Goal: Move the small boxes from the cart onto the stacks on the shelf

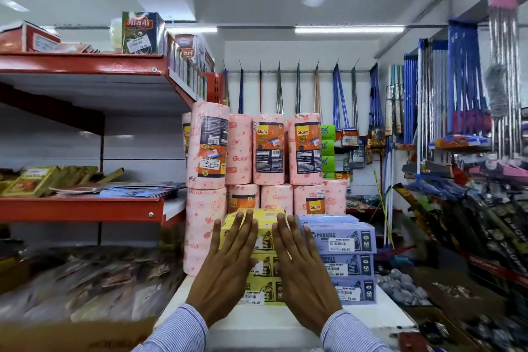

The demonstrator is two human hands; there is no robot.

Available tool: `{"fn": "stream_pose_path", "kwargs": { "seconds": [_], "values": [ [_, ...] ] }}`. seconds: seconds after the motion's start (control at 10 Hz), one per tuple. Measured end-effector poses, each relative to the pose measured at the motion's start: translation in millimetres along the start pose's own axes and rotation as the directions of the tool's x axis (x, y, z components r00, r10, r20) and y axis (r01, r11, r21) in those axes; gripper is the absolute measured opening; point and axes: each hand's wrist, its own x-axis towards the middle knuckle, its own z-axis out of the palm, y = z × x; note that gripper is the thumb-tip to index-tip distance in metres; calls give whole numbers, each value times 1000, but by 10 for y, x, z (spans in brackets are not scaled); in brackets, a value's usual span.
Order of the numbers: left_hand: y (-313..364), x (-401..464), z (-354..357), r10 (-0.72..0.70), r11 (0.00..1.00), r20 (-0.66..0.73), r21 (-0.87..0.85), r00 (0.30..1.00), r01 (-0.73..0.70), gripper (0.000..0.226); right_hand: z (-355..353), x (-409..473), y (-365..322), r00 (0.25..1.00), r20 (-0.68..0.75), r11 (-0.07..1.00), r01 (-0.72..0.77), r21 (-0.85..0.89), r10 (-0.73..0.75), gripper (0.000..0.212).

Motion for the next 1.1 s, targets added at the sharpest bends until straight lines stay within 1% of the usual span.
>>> {"fn": "stream_pose_path", "kwargs": {
  "seconds": [0.1,0.2,0.3,0.4,0.6,0.7,0.8,0.9,1.0,1.1],
  "values": [
    [315,142,-69,19,998,-38,-56,999,-21,67,-168,-167,255,1000,-26,1000,1,-27,-2,62],
    [652,301,-80,73,994,-67,-74,995,-77,64,-270,-329,597,997,-42,997,-60,-43,58,68],
    [930,468,-25,96,988,-73,-117,993,-104,63,-323,-452,924,987,-47,987,-155,-37,154,74],
    [1125,612,35,107,984,-57,-136,993,-114,68,-331,-494,1141,983,-36,983,-182,-33,181,70],
    [1284,739,133,64,993,-8,-100,998,-64,84,-268,-467,1278,991,-44,992,-125,28,126,72],
    [1277,730,156,58,993,-14,-98,998,-59,86,-238,-454,1303,994,-36,994,-101,36,102,72],
    [1268,723,161,52,993,-22,-101,998,-54,79,-200,-440,1304,996,-13,996,-84,19,85,66],
    [1263,724,176,36,995,-12,-88,999,-37,85,-192,-423,1288,997,28,996,-74,-47,76,65],
    [1254,730,189,37,997,-26,-60,999,-38,86,-208,-431,1304,996,-11,995,-89,-43,89,67],
    [1283,696,146,-2,994,-57,-105,998,-4,86,-280,-434,1238,995,-39,996,-89,-2,89,69]
  ]
}}
